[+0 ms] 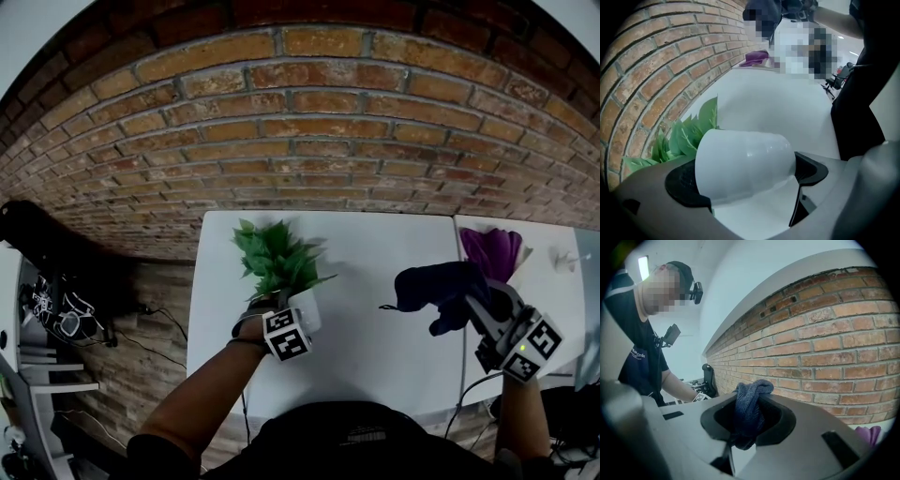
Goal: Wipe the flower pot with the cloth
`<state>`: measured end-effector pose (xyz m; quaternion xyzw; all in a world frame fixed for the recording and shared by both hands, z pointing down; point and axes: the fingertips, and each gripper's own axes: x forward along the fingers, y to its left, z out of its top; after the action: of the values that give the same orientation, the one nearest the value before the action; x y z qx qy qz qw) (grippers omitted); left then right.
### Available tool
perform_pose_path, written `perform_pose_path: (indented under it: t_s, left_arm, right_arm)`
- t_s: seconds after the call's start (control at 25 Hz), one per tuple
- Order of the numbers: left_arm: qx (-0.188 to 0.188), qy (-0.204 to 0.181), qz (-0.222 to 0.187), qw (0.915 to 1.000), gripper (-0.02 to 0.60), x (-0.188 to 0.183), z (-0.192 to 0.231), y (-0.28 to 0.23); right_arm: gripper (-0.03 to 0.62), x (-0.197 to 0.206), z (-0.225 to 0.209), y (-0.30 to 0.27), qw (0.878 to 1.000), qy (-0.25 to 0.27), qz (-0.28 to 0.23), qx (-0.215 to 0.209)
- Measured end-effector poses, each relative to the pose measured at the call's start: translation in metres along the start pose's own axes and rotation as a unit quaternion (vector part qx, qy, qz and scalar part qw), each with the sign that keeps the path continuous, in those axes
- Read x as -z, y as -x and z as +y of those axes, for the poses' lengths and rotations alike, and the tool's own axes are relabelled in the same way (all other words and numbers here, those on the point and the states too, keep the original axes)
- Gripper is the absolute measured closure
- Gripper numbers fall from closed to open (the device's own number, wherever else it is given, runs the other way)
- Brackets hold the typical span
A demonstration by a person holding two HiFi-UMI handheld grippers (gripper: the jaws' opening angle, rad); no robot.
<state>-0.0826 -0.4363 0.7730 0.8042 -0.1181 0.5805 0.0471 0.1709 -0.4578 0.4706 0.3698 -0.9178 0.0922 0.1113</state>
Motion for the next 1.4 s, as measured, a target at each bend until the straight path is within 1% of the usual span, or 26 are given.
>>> perform_pose_path:
  t_s: [0.12, 0.2, 0.36, 0.52, 0.6, 0.68, 0.76, 0.84, 0.92, 1.0, 1.12, 1.24, 1.32, 1.4]
  left_arm:
    - [-0.011, -0.007, -0.011, 0.9999, 0.024, 0.001, 0.002, -0.005]
    - [-0.011, -0.018, -0.015, 0.9997, 0.020, 0.000, 0.003, -0.006]
    - [-0.005, -0.048, -0.006, 0.9988, 0.020, 0.004, 0.000, -0.001]
    - [0.006, -0.055, -0.037, 0.9978, 0.017, 0.008, -0.004, 0.013]
    - [0.006, -0.058, -0.045, 0.9973, 0.017, 0.012, -0.005, 0.017]
    - [-0.007, -0.066, -0.042, 0.9969, 0.017, 0.019, -0.004, 0.013]
    - [-0.034, -0.076, -0.042, 0.9957, 0.016, 0.023, -0.002, 0.004]
    - [-0.065, -0.072, -0.055, 0.9938, 0.002, 0.019, 0.003, -0.001]
    - [-0.092, -0.060, -0.074, 0.9912, 0.002, 0.012, 0.010, -0.004]
    - [-0.107, -0.048, -0.093, 0.9887, 0.001, 0.005, 0.015, -0.006]
    - [-0.109, -0.038, -0.109, 0.9874, -0.003, -0.001, 0.017, -0.007]
    - [-0.099, -0.036, -0.124, 0.9866, -0.002, -0.004, 0.015, -0.005]
    - [-0.088, -0.031, -0.146, 0.9848, 0.000, -0.008, 0.014, 0.002]
    - [-0.079, -0.022, -0.176, 0.9810, 0.002, -0.016, 0.015, 0.015]
  right_arm:
    - [0.526, 0.001, -0.002, 0.000, 1.000, -0.003, -0.001, 0.001]
    - [0.526, 0.000, -0.003, 0.001, 1.000, -0.005, -0.003, 0.003]
    - [0.526, -0.001, -0.004, 0.001, 1.000, -0.006, -0.003, 0.006]
    - [0.526, -0.002, -0.005, 0.001, 1.000, -0.001, -0.002, 0.007]
    - [0.526, -0.002, -0.006, 0.000, 1.000, -0.001, -0.003, 0.008]
    - [0.527, -0.002, -0.006, -0.001, 1.000, -0.002, -0.003, 0.008]
    - [0.526, -0.001, -0.005, -0.003, 1.000, -0.003, -0.001, 0.007]
    - [0.526, 0.000, -0.003, -0.005, 1.000, -0.003, 0.001, 0.005]
    - [0.526, 0.000, -0.002, -0.006, 1.000, -0.004, 0.001, 0.004]
    - [0.526, 0.001, -0.002, -0.005, 1.000, -0.004, 0.002, 0.006]
    - [0.526, 0.002, -0.003, -0.002, 1.000, -0.004, 0.003, 0.008]
    - [0.526, 0.003, -0.005, 0.000, 1.000, -0.006, 0.003, 0.011]
    - [0.526, 0.005, -0.005, 0.001, 1.000, -0.009, 0.004, 0.013]
    - [0.526, 0.005, -0.004, 0.000, 1.000, -0.011, 0.003, 0.012]
